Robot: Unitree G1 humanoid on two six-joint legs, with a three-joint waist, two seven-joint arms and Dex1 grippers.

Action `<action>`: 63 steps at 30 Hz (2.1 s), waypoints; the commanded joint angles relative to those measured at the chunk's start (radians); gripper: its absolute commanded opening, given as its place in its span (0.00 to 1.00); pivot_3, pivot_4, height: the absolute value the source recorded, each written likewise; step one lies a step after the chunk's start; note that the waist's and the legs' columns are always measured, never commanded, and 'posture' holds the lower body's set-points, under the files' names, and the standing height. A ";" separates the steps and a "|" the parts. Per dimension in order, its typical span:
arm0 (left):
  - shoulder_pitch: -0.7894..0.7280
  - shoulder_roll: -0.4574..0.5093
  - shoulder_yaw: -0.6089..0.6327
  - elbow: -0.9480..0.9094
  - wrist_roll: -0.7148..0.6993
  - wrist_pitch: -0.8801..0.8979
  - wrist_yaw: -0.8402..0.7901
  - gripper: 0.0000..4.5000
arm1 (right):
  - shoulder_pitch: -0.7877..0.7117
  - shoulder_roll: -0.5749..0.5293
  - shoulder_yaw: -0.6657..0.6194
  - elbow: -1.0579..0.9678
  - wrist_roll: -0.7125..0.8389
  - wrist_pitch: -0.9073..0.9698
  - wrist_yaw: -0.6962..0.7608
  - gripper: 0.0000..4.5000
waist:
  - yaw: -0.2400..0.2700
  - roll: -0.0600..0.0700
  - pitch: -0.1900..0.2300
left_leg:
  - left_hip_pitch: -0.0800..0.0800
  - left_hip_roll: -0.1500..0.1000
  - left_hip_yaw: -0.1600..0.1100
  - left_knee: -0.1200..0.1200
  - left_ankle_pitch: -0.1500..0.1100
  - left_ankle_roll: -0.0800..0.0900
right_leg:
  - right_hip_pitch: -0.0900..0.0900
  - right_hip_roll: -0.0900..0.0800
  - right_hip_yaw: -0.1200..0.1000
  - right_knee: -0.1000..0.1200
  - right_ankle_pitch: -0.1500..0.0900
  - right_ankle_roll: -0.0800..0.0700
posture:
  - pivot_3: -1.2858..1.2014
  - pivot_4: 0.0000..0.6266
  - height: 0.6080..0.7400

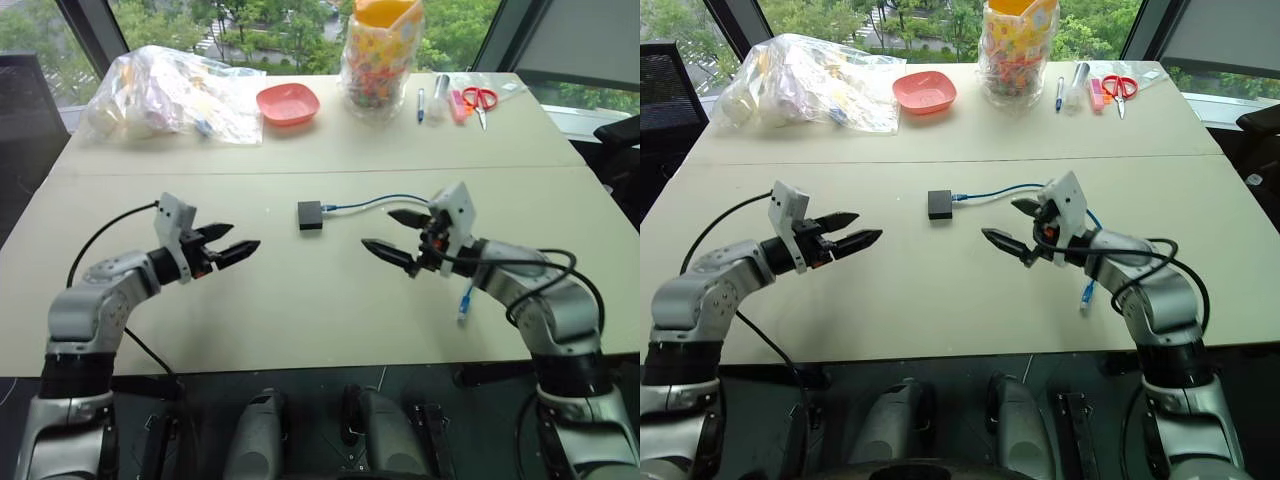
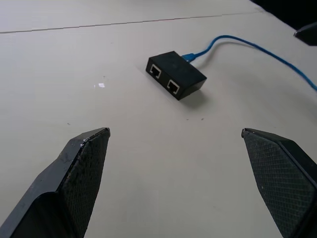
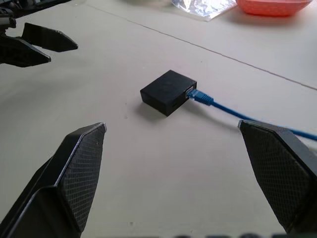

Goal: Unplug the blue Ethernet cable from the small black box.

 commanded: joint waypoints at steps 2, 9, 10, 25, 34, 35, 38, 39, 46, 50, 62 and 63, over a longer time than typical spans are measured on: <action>-0.088 0.113 -0.030 0.064 0.013 -0.005 -0.187 0.98 | -0.219 0.074 0.077 0.349 -0.125 -0.210 0.083 1.00 | -0.005 0.000 0.000 | 0.000 0.000 0.000 0.000 0.000 0.000 | 0.000 0.000 0.000 0.000 0.000 0.000 | 0.52 0.24 1.00; -0.092 0.147 0.008 -0.014 -0.042 0.047 -0.233 0.98 | -0.582 0.246 0.159 1.112 -0.342 -0.565 0.123 1.00 | -0.024 0.000 0.000 | -0.002 0.000 0.003 -0.002 0.000 0.000 | -0.002 0.001 0.001 0.001 0.003 0.003 | 0.52 0.24 1.00; -0.085 0.135 0.024 -0.042 -0.059 0.061 -0.213 0.98 | -0.617 0.263 0.166 1.194 -0.371 -0.598 0.117 1.00 | -0.025 0.000 0.000 | -0.002 0.000 0.004 -0.002 0.000 0.000 | -0.003 0.001 0.001 0.002 0.003 0.003 | 0.52 0.24 1.00; 0.219 -0.022 0.224 -0.456 -0.205 0.177 0.158 0.99 | -0.733 0.402 0.152 1.473 -0.588 -0.556 0.054 0.01 | -0.027 0.000 -0.001 | 0.019 0.003 0.000 -0.003 0.002 -0.004 | 0.014 0.000 0.003 0.004 0.001 -0.002 | 0.52 0.24 1.00; 0.203 0.017 0.214 -0.413 -0.214 0.169 0.163 0.99 | -0.775 0.394 -0.044 1.454 -0.477 -0.544 0.138 0.12 | -0.026 0.000 -0.001 | 0.014 0.002 0.000 -0.003 0.002 -0.004 | 0.011 0.000 0.003 0.003 0.001 -0.002 | 0.52 0.24 1.00; 0.199 0.019 0.206 -0.408 -0.213 0.168 0.159 0.99 | -0.783 0.389 -0.061 1.451 -0.469 -0.547 0.152 0.19 | -0.026 0.000 -0.001 | 0.013 0.002 0.001 -0.003 0.002 -0.004 | 0.009 0.000 0.003 0.003 0.001 -0.001 | 0.52 0.24 1.00; 0.191 0.022 0.183 -0.396 -0.211 0.166 0.142 0.99 | -0.795 0.364 -0.080 1.446 -0.481 -0.574 0.132 0.52 | -0.025 0.000 0.000 | 0.012 0.001 0.001 -0.004 0.002 -0.004 | 0.008 0.000 0.003 0.003 0.003 0.002 | 0.52 0.24 1.00; 0.189 0.023 0.179 -0.392 -0.210 0.164 0.139 0.99 | -0.795 0.356 -0.080 1.446 -0.490 -0.583 0.122 0.65 | -0.025 0.000 0.000 | 0.012 0.001 0.001 -0.004 0.002 -0.004 | 0.008 0.000 0.003 0.003 0.003 0.002 | 0.52 0.24 1.00; 0.182 0.026 0.181 -0.382 -0.214 0.162 0.133 0.99 | -0.767 0.322 -0.060 1.456 -0.547 -0.590 0.088 0.75 | -0.029 0.000 0.000 | 0.012 0.001 0.001 -0.004 0.002 -0.004 | 0.008 0.000 0.003 0.002 0.001 0.000 | 0.52 0.24 1.00; 0.206 0.033 0.202 -0.402 -0.222 0.169 0.138 0.99 | -0.759 0.330 -0.061 1.459 -0.563 -0.584 0.071 0.75 | -0.030 0.000 0.000 | 0.013 0.001 0.001 -0.005 0.002 -0.004 | 0.007 0.001 0.003 0.003 0.002 0.001 | 0.52 0.24 1.00; 0.418 0.097 0.422 -0.636 -0.368 0.296 0.258 0.99 | -0.718 0.435 -0.008 1.478 -0.675 -0.549 -0.028 0.75 | -0.031 0.001 0.000 | 0.013 0.003 0.000 -0.005 0.002 -0.004 | 0.008 0.001 0.003 0.001 0.000 -0.001 | 0.52 0.24 1.00; 0.442 0.102 0.448 -0.654 -0.386 0.308 0.272 0.99 | -0.715 0.439 -0.004 1.479 -0.683 -0.547 -0.032 0.75 | -0.031 0.001 0.000 | 0.013 0.003 0.000 -0.005 0.002 -0.004 | 0.008 0.000 0.003 0.001 0.000 -0.001 | 0.52 0.24 1.00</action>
